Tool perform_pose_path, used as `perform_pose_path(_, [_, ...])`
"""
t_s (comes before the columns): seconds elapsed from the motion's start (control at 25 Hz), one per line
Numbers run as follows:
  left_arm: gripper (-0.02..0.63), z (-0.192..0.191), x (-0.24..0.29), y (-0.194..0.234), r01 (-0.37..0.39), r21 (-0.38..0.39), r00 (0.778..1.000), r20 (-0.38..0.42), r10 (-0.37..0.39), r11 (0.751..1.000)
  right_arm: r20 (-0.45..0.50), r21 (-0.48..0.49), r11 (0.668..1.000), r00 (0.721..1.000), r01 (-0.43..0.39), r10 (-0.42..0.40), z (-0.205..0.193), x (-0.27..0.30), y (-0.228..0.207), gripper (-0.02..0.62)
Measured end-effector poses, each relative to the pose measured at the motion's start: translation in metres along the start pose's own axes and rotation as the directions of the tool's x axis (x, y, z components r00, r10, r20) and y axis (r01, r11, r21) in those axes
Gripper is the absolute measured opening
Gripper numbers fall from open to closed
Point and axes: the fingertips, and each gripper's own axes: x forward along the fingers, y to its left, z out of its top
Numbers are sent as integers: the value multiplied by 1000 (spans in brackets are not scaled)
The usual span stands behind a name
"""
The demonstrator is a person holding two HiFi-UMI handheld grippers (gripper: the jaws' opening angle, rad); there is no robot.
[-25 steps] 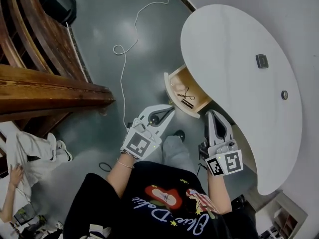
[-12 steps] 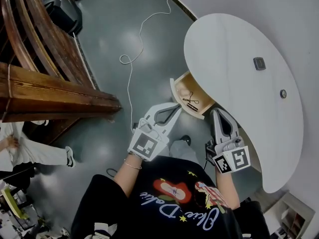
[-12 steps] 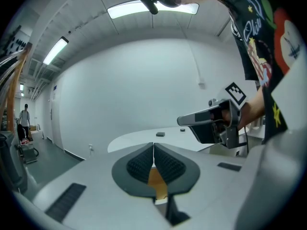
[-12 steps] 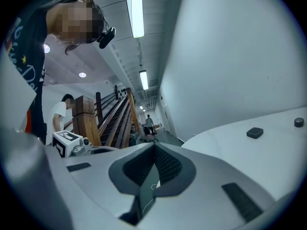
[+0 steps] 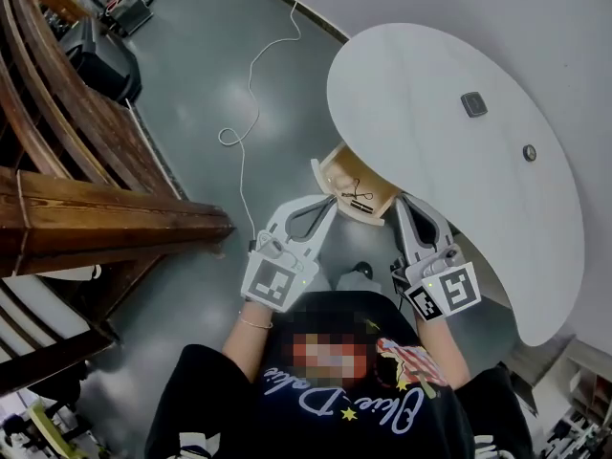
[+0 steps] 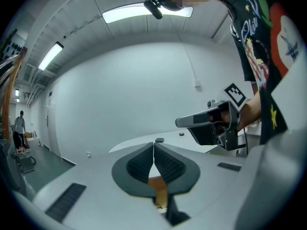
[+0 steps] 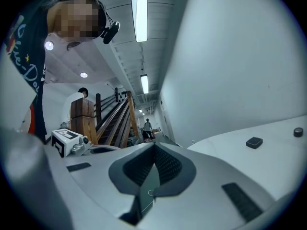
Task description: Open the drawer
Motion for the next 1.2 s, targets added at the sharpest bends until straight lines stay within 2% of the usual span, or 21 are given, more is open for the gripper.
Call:
perform_pose_path(0.72, [6,9,4,-8,13,-16,1000,3,-13,1000,1,-30,999,1000,26,-26,4,-16,-2,-1])
perform_pose_path(1.2, [6,14,1,-13,26,3,1000,13,-26,1000,2,-47,999,1000,21,-21,7,-20,4,0])
